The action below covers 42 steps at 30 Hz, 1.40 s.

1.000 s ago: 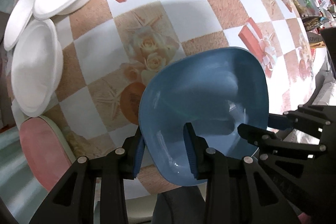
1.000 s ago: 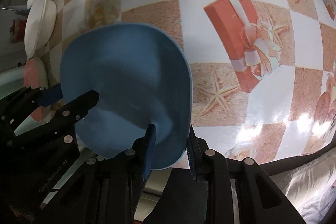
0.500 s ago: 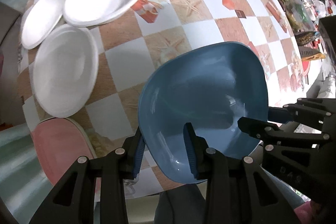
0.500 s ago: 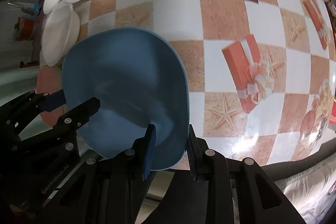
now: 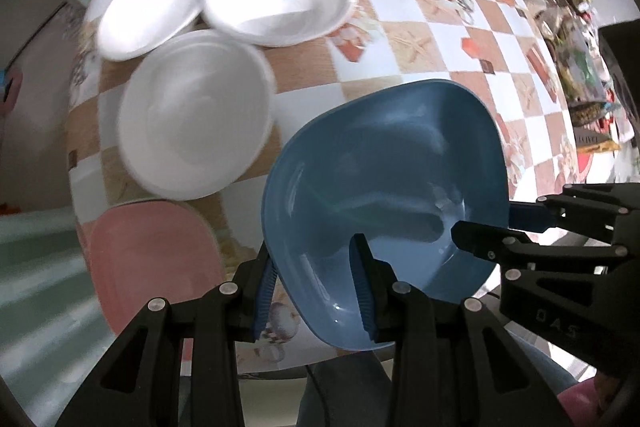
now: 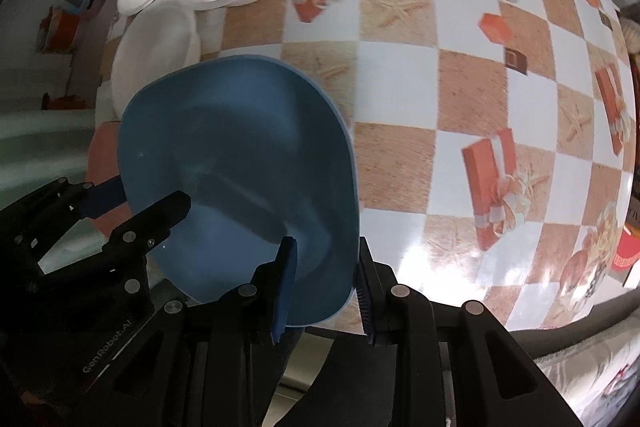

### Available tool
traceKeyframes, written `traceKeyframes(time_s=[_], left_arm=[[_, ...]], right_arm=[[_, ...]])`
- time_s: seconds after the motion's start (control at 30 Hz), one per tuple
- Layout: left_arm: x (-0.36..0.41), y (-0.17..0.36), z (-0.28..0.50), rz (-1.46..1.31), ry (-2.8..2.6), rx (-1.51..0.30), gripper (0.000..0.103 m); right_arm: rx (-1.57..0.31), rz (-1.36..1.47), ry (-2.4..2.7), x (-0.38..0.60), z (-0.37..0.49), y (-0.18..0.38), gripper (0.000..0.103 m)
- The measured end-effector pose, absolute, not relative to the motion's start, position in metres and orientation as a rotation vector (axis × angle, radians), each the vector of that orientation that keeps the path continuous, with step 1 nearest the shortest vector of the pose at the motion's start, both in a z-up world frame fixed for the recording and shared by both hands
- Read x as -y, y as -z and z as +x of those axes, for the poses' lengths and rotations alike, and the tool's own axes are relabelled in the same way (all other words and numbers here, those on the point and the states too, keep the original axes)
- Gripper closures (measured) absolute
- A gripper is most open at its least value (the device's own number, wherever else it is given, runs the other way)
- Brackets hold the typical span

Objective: Organize plates and bowls
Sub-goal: 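Carry the blue plate with the right gripper onto the pink plate and release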

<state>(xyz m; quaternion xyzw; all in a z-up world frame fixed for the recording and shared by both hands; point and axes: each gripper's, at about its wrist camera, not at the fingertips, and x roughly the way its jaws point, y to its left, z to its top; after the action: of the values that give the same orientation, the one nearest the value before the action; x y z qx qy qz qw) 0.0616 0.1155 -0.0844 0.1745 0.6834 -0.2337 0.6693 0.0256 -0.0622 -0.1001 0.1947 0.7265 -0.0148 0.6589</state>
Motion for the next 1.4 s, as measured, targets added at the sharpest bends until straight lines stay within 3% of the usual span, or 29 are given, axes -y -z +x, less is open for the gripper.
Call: traceKeyframes(time_s=[0.7, 1.0, 1.1, 1.17, 1.23, 1.27, 1.33, 1.37, 1.4], left_arm=[[-0.233, 0.085, 0.105, 0.319, 0.287, -1.531, 0.064], [-0.255, 0.098, 0.114, 0.352, 0.247, -1.527, 0.063], [-0.257, 0.102, 0.115, 0.345, 0.242, -1.528, 0.058], [-0.259, 0.104, 0.115, 0.337, 0.235, -1.528, 0.049], [-0.259, 0.104, 0.114, 0.348, 0.218, -1.521, 0.028], [-0.260, 0.102, 0.113, 0.341, 0.207, -1.515, 0.026], [-0.264, 0.096, 0.113, 0.290, 0.210, -1.508, 0.023], [-0.264, 0.094, 0.113, 0.268, 0.217, -1.507, 0.022], [-0.263, 0.090, 0.113, 0.233, 0.231, -1.500, 0.019]], right_arm=[[-1.712, 0.279, -0.261, -0.076, 0.087, 0.110, 0.072], [-1.781, 0.340, -0.326, -0.119, 0.095, 0.133, 0.072], [-1.794, 0.371, -0.326, -0.125, 0.095, 0.142, 0.072], [-1.793, 0.405, -0.319, -0.124, 0.095, 0.147, 0.071], [-1.788, 0.419, -0.315, -0.118, 0.093, 0.148, 0.071], [-1.786, 0.418, -0.312, -0.116, 0.092, 0.148, 0.071], [-1.772, 0.416, -0.298, -0.106, 0.088, 0.144, 0.045], [-1.756, 0.387, -0.274, -0.101, 0.085, 0.141, 0.025], [-1.739, 0.377, -0.260, -0.097, 0.083, 0.139, 0.017]])
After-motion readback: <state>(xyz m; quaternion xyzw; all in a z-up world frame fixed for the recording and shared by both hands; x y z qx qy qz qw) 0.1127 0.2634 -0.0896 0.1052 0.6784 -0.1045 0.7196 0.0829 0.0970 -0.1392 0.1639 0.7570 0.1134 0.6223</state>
